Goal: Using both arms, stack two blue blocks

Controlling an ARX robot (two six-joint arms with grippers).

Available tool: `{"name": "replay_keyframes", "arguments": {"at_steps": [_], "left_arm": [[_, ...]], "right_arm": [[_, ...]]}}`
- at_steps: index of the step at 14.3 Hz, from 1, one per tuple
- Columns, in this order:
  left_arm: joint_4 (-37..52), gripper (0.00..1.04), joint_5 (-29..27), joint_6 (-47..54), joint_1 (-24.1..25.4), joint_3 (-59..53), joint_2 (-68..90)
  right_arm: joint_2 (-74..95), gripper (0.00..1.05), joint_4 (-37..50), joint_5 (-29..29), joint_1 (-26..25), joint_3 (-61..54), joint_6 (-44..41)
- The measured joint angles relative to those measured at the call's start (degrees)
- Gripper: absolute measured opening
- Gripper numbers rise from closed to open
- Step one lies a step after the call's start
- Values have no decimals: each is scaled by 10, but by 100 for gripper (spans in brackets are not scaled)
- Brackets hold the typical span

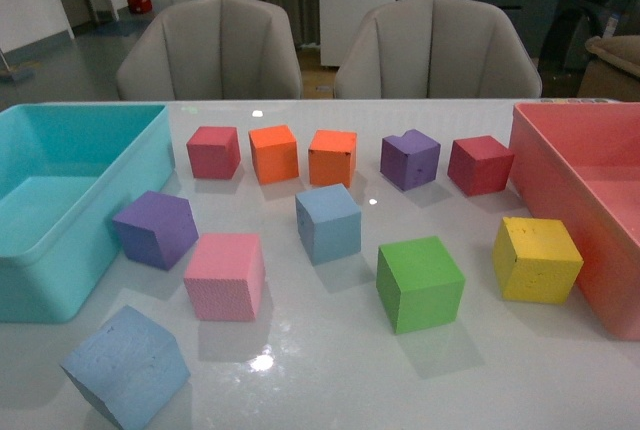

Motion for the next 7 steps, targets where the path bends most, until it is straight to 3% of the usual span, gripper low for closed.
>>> {"name": "replay_keyframes", "arguments": {"at_steps": [6, 7], "left_arm": [[0, 98, 0, 0, 0, 0, 0], [0, 98, 0, 0, 0, 0, 0]], "right_arm": [[0, 100, 0, 0, 0, 0, 0], [0, 97, 0, 0, 0, 0, 0]]}}
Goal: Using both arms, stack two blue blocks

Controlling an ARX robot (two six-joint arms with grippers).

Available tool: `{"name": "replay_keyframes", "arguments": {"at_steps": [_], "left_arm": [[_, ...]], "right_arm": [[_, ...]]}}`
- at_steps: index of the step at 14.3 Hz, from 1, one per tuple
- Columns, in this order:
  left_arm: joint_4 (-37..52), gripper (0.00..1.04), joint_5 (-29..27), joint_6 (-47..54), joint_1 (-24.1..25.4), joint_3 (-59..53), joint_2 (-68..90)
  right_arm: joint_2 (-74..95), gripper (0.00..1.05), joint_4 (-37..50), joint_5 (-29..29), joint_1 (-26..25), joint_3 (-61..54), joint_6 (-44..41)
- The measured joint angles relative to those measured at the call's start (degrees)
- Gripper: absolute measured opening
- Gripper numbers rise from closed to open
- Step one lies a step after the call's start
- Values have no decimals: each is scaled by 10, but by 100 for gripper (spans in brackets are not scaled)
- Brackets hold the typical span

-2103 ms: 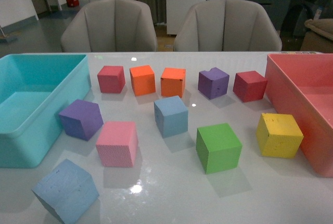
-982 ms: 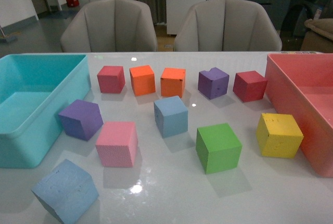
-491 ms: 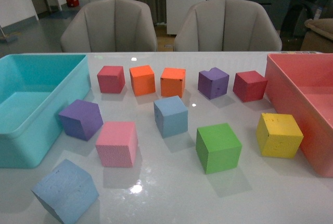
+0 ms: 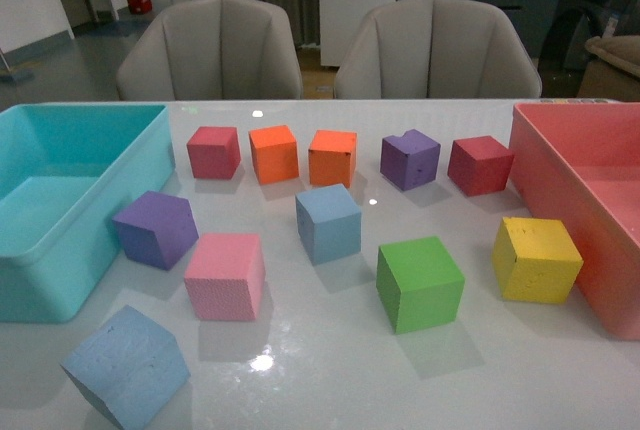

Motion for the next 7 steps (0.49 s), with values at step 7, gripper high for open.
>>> {"name": "replay_keyframes", "arguments": {"at_steps": [7], "left_arm": [[-105, 98, 124, 0, -17, 59, 104]], "right_arm": [[0, 98, 0, 0, 0, 0, 0]]}}
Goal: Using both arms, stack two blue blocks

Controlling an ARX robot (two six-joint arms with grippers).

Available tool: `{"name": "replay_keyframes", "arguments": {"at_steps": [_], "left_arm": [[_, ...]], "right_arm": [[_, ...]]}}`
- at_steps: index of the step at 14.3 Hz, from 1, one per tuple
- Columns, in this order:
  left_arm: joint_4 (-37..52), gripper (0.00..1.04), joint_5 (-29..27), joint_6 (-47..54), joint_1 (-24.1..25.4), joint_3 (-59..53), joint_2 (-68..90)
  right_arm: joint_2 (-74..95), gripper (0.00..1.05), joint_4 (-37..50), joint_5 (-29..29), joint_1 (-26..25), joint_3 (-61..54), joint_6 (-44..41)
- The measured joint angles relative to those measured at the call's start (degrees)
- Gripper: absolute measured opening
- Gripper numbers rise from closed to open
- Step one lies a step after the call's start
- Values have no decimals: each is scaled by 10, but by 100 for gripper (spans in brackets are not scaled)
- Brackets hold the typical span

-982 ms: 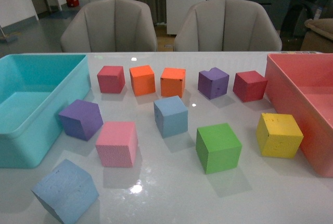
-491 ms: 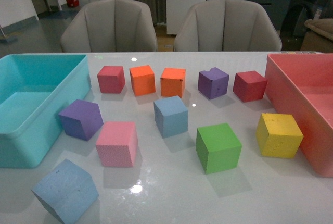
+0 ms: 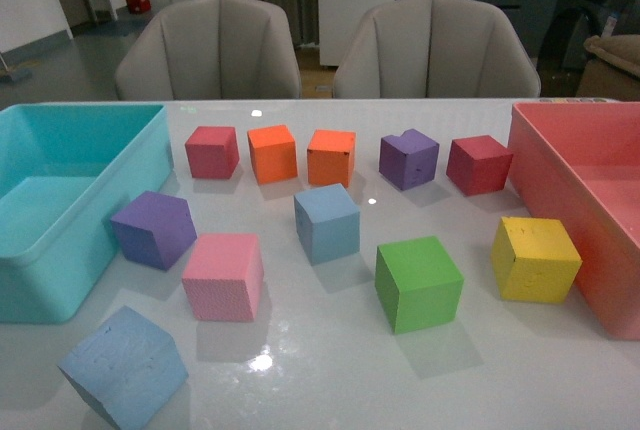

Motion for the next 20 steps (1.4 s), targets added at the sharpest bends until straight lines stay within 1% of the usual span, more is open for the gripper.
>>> {"name": "replay_keyframes", "arguments": {"at_steps": [2, 5, 7, 8, 10, 13, 15, 17, 20], "left_arm": [[71, 98, -20, -3, -43, 8, 63], [294, 98, -36, -11, -125, 8, 313], [442, 98, -42, -10, -137, 34, 521], [494, 98, -43, -10, -137, 50, 611], [516, 98, -25, -11, -126, 66, 728], [547, 98, -19, -10, -109, 90, 796], [563, 98, -26, -10, -91, 111, 850], [561, 98, -28, -10, -71, 128, 879], [567, 98, -32, -10, -61, 140, 892]], "right_arm": [[0, 98, 0, 0, 0, 0, 0], [0, 98, 0, 0, 0, 0, 0], [0, 98, 0, 0, 0, 0, 0], [0, 98, 0, 0, 0, 0, 0], [0, 98, 0, 0, 0, 0, 0], [0, 98, 0, 0, 0, 0, 0], [0, 98, 0, 0, 0, 0, 0], [0, 98, 0, 0, 0, 0, 0], [0, 98, 0, 0, 0, 0, 0]]}}
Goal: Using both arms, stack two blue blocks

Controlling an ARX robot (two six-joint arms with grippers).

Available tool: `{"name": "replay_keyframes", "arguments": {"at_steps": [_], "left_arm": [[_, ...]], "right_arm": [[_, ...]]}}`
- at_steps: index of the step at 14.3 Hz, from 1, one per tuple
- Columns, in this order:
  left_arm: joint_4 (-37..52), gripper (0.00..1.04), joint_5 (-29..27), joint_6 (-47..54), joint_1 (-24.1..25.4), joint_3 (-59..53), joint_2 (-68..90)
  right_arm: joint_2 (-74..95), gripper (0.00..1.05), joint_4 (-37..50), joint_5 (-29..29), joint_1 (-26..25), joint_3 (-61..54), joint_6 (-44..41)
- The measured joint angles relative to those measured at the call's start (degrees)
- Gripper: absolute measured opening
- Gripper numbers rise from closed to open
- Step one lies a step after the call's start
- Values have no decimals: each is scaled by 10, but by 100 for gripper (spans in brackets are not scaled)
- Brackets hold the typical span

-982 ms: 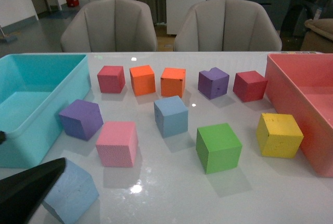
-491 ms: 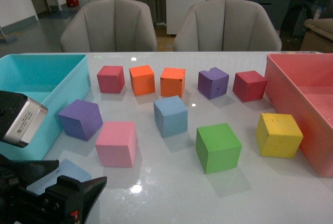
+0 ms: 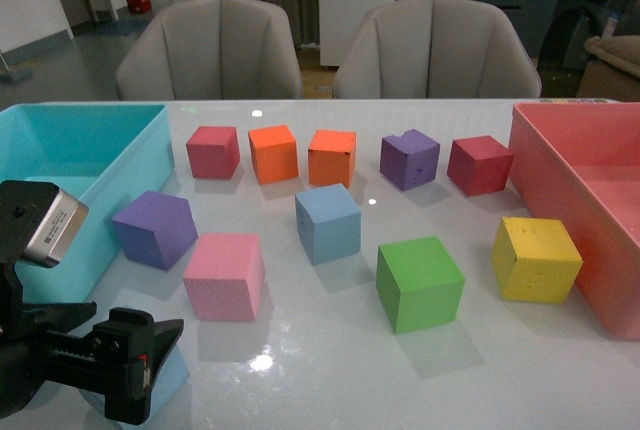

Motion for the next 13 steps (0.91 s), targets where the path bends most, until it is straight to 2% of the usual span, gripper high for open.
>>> {"name": "replay_keyframes", "arguments": {"at_steps": [6, 8, 11, 13], "left_arm": [[13, 98, 13, 11, 8, 4, 22], [39, 98, 2, 29, 10, 14, 104], [39, 98, 2, 33, 9, 14, 111], [44, 83, 0, 37, 9, 14, 111]], "right_arm": [[0, 98, 0, 0, 0, 0, 0], [0, 98, 0, 0, 0, 0, 0], [0, 98, 0, 0, 0, 0, 0], [0, 98, 0, 0, 0, 0, 0]]}}
